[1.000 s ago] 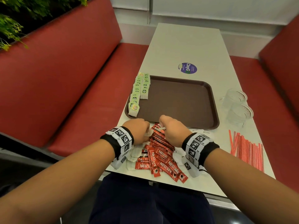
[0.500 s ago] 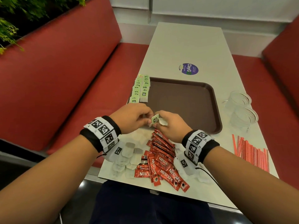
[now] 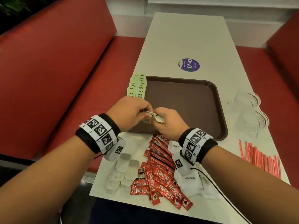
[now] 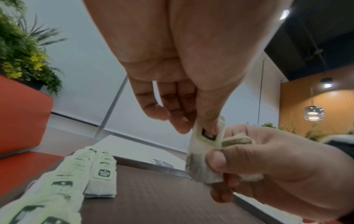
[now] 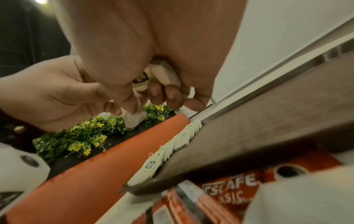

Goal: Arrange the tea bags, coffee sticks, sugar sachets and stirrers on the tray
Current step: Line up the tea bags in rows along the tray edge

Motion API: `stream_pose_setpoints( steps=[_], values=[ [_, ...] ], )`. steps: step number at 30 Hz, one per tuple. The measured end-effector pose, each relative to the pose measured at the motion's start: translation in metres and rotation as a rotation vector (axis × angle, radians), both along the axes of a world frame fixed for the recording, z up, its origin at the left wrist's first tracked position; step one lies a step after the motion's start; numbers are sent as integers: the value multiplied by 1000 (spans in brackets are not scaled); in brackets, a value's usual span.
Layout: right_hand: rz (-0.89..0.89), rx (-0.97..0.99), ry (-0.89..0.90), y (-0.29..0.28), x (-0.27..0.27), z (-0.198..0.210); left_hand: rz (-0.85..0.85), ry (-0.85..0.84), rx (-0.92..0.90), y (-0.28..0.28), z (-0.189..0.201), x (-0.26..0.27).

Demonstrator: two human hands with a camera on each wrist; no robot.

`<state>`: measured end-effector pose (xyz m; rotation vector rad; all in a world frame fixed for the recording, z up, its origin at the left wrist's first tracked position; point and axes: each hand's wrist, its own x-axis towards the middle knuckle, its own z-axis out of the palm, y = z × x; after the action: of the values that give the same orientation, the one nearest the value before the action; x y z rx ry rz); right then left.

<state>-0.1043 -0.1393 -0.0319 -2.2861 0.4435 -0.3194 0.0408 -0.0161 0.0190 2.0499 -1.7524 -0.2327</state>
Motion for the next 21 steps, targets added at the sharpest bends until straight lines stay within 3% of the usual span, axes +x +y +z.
stream_pose_setpoints(
  steps=[6,12,21],
  values=[
    [-114,112,65,-26,3,-2,144,-22,57,-28,-3,42],
    [-149,215,110,-46,5,3,193,-84,489,-60,-22,84],
    [-138,157,118,-46,7,-7,359,-167,527,-97,-47,106]
  ],
)
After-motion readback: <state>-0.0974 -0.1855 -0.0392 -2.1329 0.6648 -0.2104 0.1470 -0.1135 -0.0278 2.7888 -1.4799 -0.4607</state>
